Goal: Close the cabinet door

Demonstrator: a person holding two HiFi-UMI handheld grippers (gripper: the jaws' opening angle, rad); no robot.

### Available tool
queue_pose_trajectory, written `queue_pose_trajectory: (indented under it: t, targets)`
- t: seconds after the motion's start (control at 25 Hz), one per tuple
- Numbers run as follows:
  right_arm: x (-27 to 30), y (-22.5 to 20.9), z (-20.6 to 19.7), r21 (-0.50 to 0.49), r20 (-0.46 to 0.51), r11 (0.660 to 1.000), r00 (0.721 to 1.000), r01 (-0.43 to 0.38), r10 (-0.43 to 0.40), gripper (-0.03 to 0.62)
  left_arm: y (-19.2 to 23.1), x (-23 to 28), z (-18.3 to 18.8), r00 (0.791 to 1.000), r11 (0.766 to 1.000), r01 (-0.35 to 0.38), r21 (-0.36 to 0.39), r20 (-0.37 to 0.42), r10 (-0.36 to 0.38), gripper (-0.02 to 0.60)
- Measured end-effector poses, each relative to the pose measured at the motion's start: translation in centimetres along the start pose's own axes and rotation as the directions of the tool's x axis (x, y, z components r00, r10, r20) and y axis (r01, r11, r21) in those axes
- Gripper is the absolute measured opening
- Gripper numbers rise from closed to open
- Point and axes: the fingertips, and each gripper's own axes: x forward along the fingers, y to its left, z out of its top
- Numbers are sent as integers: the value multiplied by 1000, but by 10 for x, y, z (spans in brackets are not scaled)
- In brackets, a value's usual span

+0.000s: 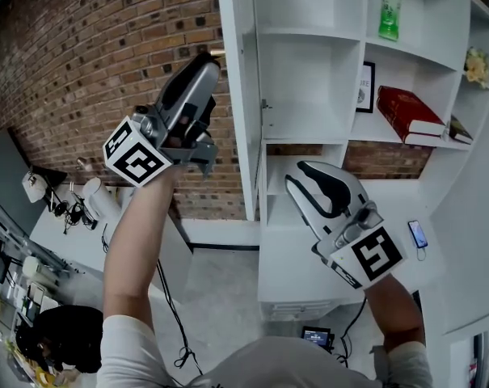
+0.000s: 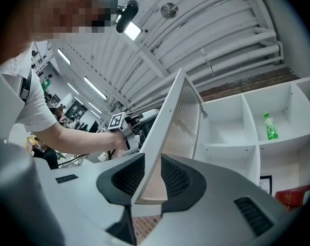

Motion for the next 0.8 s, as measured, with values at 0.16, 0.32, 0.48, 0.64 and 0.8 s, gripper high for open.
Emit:
queue_pose_trajectory:
  t: [0.16, 0.32, 0.48, 0.64, 0.8]
  targets:
    - [2, 0, 2, -9, 4, 1000, 1000, 13, -13, 100, 1, 9, -1, 1000, 1000, 29, -12, -9, -29, 109]
    - [3, 2, 1, -19, -4, 1000, 1000, 25, -25, 100, 3, 15, -2, 999, 997, 54, -46, -2, -54, 109]
    - [2, 1, -1, -14, -17, 999, 999, 50, -50, 100, 2, 18, -4, 996, 993, 89, -83, 16, -88, 106]
    - [2, -1, -5, -10, -32, 997, 997, 72, -72, 100, -2, 22, -5, 993, 985, 118, -123, 41, -114, 89]
    - [3, 0, -10, -4, -47, 996, 995, 93, -93, 100, -7, 26, -5, 992, 983, 126, -135, 47, -121, 86]
